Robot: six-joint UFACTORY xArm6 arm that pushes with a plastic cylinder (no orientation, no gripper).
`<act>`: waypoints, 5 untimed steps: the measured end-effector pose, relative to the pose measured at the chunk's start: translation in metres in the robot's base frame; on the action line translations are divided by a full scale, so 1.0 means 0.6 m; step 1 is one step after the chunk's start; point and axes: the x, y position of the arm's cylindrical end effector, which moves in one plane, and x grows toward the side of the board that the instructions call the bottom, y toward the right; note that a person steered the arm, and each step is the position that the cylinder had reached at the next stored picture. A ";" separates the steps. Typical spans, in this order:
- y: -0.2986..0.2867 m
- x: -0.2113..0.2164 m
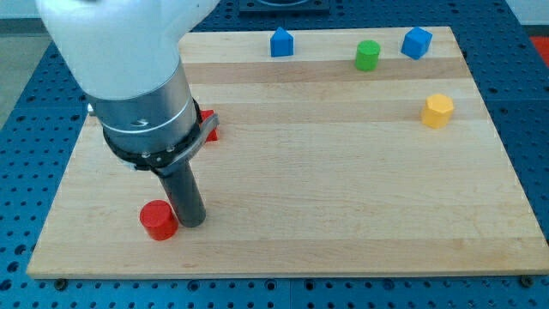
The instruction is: Move the red circle towards the bottom left side of the board
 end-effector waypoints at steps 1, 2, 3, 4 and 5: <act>-0.017 0.000; -0.039 0.000; -0.058 0.002; -0.076 0.002; -0.082 0.002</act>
